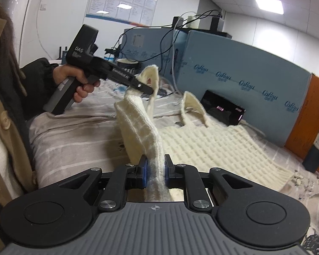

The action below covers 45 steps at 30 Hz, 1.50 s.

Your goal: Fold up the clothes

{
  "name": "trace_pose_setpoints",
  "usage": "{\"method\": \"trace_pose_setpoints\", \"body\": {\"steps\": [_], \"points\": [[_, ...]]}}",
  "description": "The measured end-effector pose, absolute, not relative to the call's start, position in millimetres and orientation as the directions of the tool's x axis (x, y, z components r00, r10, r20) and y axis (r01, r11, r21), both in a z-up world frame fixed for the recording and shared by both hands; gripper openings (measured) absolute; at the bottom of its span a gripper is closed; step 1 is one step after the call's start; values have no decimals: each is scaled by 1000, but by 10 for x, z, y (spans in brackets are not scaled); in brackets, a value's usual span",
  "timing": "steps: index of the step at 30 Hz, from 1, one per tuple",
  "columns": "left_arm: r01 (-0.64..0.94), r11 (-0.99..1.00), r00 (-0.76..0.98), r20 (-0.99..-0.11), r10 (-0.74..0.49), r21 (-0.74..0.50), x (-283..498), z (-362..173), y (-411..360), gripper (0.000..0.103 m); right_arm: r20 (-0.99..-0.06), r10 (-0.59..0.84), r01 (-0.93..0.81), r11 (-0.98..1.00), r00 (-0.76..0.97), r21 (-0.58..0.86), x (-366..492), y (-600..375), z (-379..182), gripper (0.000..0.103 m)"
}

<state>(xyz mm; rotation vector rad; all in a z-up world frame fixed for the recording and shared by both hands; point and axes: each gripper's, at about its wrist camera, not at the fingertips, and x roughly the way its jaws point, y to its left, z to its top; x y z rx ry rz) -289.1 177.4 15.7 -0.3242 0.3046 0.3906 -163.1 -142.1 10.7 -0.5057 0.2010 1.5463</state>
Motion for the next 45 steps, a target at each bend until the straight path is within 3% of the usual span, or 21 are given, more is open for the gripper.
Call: {"method": "trace_pose_setpoints", "body": {"steps": [9,12,16,22,25,26,28,30,31,34,36,38,41,45], "points": [[-381,890,897,-331,292,-249,-2884,181,1713,17,-474,880,-988,-67,6,-138,-1717,-1420,-31,14],[-288,921,932,-297,206,-263,-2833,213,1621,17,-480,877,-989,-69,1,-128,-1740,-1415,-67,14],[-114,977,955,-291,58,-179,-2655,290,1351,17,-480,877,-991,-67,-2,-119,-1765,-1414,-105,14],[152,988,900,-410,-149,-26,-2342,230,879,18,-475,880,-992,-61,-2,-110,-1774,-1435,-131,15],[209,977,853,-495,-165,34,-2227,109,724,20,-473,881,-992,-63,-5,-106,-1783,-1447,-147,16],[219,975,842,-515,-163,49,-2202,72,696,23,-473,881,-993,-64,-7,-104,-1785,-1451,-151,17],[232,970,826,-543,-155,77,-2177,16,653,41,-478,878,-993,-68,-12,-101,-1788,-1451,-164,19],[224,970,840,-523,-141,98,-2249,39,663,74,-477,879,-993,-69,-14,-98,-1796,-1456,-175,20],[222,971,853,-501,-148,90,-2300,85,691,79,-475,880,-993,-69,-15,-97,-1797,-1463,-177,20],[219,975,885,-426,-185,32,-2415,221,790,83,-472,882,-993,-70,-16,-97,-1800,-1474,-183,21],[157,987,903,-410,-131,32,-2418,257,856,92,-471,882,-993,-70,-15,-100,-1807,-1474,-185,21],[81,995,892,-449,-48,54,-2342,214,938,93,-470,882,-992,-70,-13,-104,-1814,-1474,-190,22],[27,997,816,-578,16,67,-2141,-19,1029,94,-474,881,-992,-65,-6,-109,-1825,-1469,-205,33],[0,998,851,-525,32,61,-2209,25,1049,95,-473,881,-993,-55,3,-108,-1828,-1453,-198,30]]}}
